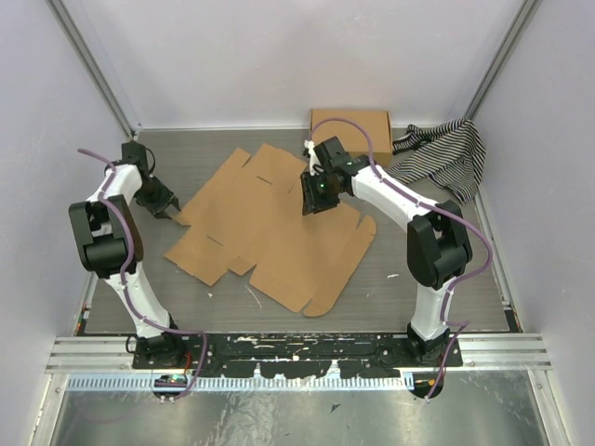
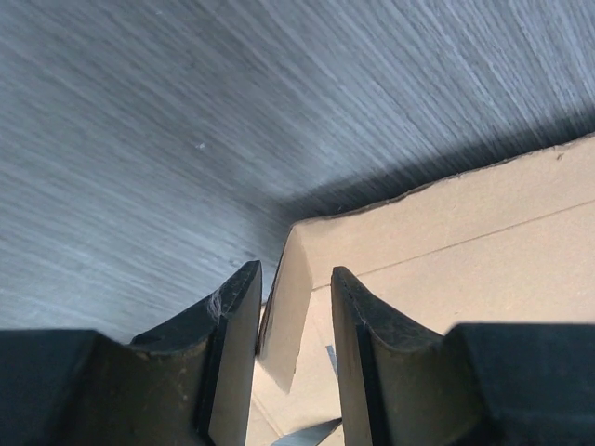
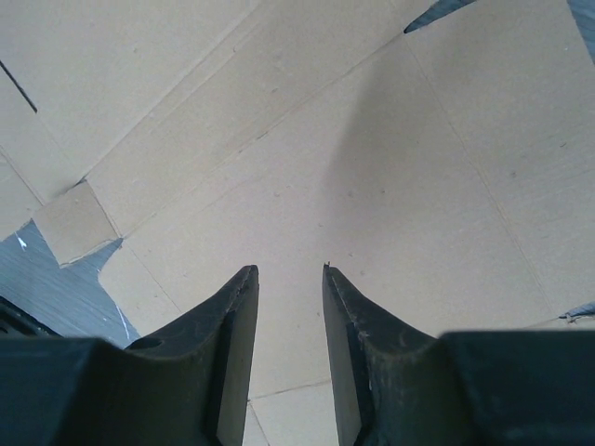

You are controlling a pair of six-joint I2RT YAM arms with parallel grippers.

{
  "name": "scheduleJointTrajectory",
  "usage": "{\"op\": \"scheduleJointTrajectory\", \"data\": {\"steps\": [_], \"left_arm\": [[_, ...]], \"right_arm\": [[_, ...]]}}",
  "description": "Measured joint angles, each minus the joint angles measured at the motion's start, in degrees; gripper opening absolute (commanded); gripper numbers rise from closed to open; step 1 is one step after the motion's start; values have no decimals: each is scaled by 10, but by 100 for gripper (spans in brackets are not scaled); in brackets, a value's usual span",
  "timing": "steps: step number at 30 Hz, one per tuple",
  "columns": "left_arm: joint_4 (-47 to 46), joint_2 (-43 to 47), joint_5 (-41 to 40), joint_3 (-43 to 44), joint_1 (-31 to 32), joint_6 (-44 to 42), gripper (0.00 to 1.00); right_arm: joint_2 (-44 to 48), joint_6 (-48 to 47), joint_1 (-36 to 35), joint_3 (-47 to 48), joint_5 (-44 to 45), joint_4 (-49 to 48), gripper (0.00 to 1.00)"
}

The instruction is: Fold the paper box

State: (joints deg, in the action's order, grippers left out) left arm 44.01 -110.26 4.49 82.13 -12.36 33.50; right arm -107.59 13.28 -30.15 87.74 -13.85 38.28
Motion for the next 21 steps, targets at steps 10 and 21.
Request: {"op": "scheduleJointTrajectory", "data": {"steps": [10, 21], "left_arm": [[36, -50, -3, 55, 40, -7, 0], [82, -43, 20, 69, 43, -112, 0]], "right_arm": [[-2, 0, 0, 31, 3, 19, 40], [-87, -32, 7, 214, -7, 42, 63]]}}
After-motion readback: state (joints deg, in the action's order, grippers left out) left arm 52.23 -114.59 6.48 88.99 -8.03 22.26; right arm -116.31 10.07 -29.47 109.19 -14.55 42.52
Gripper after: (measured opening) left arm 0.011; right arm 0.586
